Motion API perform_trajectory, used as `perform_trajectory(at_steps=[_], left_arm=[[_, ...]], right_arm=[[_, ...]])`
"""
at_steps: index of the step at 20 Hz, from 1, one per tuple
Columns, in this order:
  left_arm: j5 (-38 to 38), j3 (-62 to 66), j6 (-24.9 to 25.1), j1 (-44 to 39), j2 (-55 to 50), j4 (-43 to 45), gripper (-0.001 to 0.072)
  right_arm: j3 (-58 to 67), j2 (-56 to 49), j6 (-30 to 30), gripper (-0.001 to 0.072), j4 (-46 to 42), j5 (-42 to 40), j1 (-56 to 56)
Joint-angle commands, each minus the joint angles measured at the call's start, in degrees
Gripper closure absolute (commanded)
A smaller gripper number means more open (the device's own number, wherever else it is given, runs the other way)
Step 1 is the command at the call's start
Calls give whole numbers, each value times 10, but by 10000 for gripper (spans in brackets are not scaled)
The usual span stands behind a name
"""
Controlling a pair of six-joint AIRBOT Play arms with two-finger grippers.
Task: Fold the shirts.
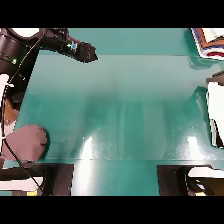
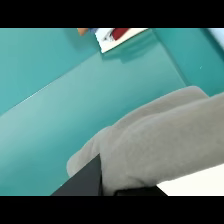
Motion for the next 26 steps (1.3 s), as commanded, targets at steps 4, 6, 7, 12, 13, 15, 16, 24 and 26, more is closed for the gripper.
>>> perform_trajectory(at_steps=[4, 6, 7, 12, 13, 15, 16, 24, 26], left_arm=[[0, 0, 7, 0, 0, 3, 681], [-1, 0, 19, 0, 0, 3, 682], [0, 0, 21, 0, 0, 3, 682], [1, 0, 36, 0, 0, 3, 682], [1, 0, 36, 0, 0, 3, 681], [0, 0, 36, 0, 0, 3, 681], [-1, 0, 36, 0, 0, 3, 681], [0, 0, 36, 0, 0, 2, 681], [0, 0, 36, 0, 0, 3, 681]], right_arm=[[-5, 54, 31, 697, -84, 64, -11], [-63, 88, 31, 697, -98, 75, -31], [-100, 111, 31, 697, -105, 81, -48], [-279, 215, -4, 697, -109, 89, -141], [-313, 229, -13, 696, -109, 90, -153], [-362, 248, -23, 545, -115, 92, -180], [-377, 254, -23, 305, -127, 93, -193], [-391, 292, -23, 107, -24, 44, -154], [-391, 291, -23, 108, 23, 44, -70]])
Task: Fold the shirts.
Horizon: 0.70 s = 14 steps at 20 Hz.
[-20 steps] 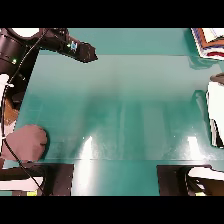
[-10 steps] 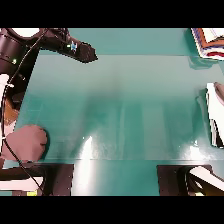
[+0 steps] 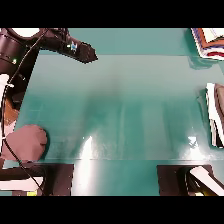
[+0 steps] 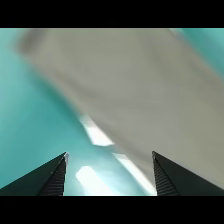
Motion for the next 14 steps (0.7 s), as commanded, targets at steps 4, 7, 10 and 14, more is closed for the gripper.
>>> perform_trajectory(at_steps=[4, 7, 10, 14], left_arm=[[0, 0, 0, 0, 0, -1, 681], [3, 0, 0, 0, 0, -1, 681], [2, 0, 0, 0, 0, -1, 681], [2, 0, 0, 0, 0, -1, 681]], right_arm=[[-3, 6, 0, 121, 92, -41, 278], [-3, 6, 0, 466, 92, -81, 411], [-3, 5, -2, 696, 88, -100, 508], [-3, 5, -2, 696, 88, -111, 557]])
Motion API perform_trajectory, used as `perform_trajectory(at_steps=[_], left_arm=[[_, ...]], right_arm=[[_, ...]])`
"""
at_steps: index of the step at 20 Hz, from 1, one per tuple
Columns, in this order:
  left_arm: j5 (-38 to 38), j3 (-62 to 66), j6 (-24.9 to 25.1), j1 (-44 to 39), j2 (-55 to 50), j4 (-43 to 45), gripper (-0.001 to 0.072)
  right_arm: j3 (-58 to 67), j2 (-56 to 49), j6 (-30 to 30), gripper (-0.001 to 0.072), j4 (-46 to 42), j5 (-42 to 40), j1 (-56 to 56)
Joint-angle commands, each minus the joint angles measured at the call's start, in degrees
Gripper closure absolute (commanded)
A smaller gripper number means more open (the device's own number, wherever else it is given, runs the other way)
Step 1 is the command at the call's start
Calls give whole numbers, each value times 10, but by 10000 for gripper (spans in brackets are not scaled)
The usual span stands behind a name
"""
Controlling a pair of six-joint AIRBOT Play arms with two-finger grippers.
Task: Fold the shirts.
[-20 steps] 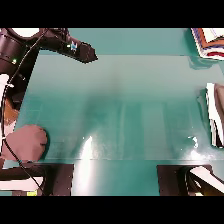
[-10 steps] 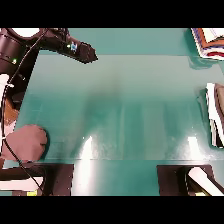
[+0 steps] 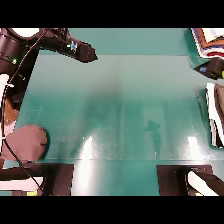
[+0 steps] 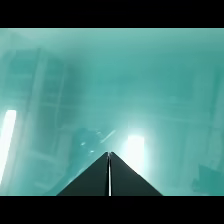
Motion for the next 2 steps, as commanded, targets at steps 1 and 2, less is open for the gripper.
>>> perform_trajectory(at_steps=[1, 2], left_arm=[[0, 0, 0, 0, 0, 0, 681], [0, 0, 0, 0, 0, 0, 681]], right_arm=[[0, 0, 0, 696, 2, -14, 48], [0, 0, 0, 696, 2, -13, 48]])
